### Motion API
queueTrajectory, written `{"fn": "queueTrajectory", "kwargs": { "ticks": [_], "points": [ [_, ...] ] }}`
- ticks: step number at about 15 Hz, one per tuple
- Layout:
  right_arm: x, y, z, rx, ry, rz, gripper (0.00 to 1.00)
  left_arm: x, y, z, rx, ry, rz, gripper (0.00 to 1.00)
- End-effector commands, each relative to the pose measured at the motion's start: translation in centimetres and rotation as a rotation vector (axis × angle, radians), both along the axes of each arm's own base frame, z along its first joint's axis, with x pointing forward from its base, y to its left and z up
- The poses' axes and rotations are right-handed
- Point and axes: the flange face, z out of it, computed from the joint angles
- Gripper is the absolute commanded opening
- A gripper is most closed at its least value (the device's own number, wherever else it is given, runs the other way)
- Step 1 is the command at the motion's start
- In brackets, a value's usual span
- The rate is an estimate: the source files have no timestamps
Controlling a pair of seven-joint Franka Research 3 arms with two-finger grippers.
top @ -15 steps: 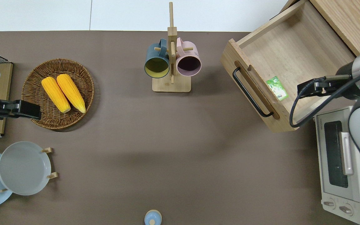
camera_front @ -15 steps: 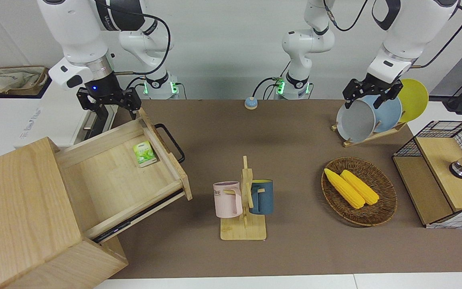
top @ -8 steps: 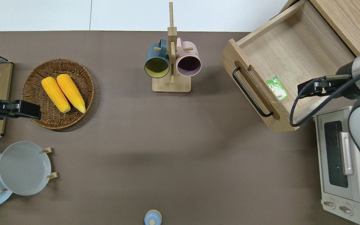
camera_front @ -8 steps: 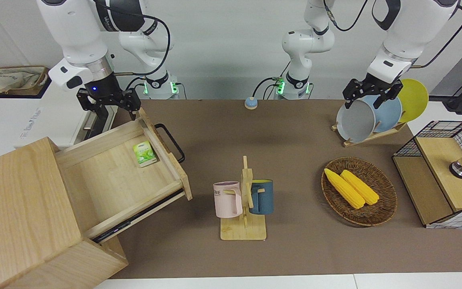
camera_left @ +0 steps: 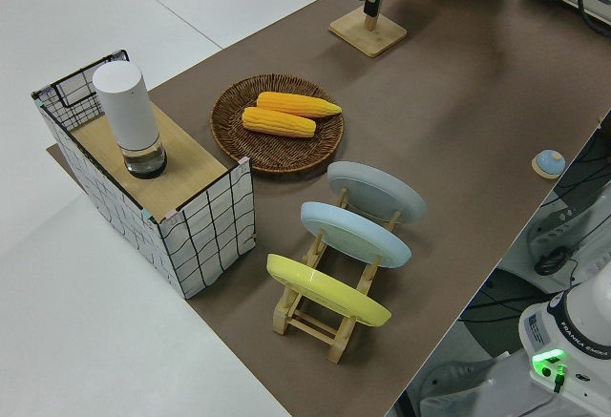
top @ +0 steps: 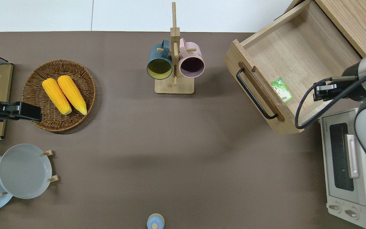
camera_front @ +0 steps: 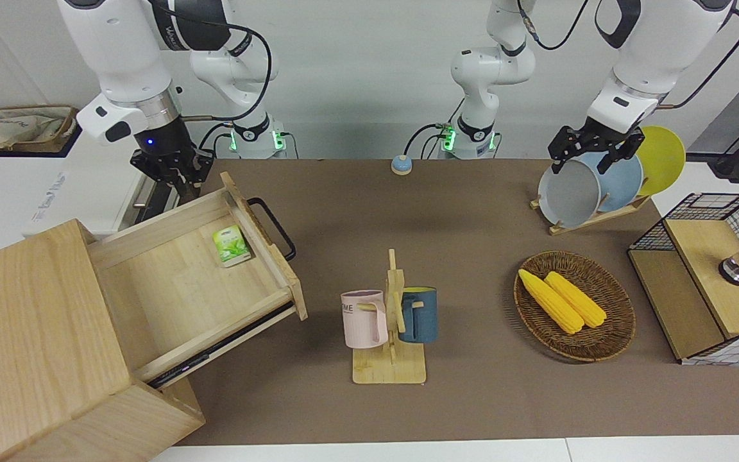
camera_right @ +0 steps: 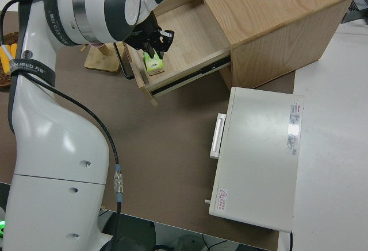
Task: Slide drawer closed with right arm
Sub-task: 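Move the right gripper toward the open wooden drawer's front edge, then push the wooden drawer away from the robot with the right gripper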
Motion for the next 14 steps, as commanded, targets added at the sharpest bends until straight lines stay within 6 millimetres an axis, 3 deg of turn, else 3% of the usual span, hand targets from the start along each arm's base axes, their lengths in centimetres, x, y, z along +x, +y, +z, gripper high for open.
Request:
{"fn": "queueTrajectory", "kwargs": {
  "ticks": [1,5,9,14],
  "points": [
    [-0.1,0.3,0.0,0.028,0.001,0.025,0.0,0.2,0.1,0.4,0.016,0.005,-0.011,0.99],
    [-0.5,0.6,0.5,0.029,0.007,0.025,0.0,0.2,0.1,0.3,0.016,0.006,-0.011,0.99],
    [-1.0,3.1,0.7,0.034,0.012,-0.013,0.0,0.2,0.1,0.3,0.016,0.006,-0.011,0.99],
    [-2.3,9.6,0.9,0.026,0.018,-0.112,0.0,0.2,0.1,0.4,0.016,0.005,-0.011,0.99]
  ]
}}
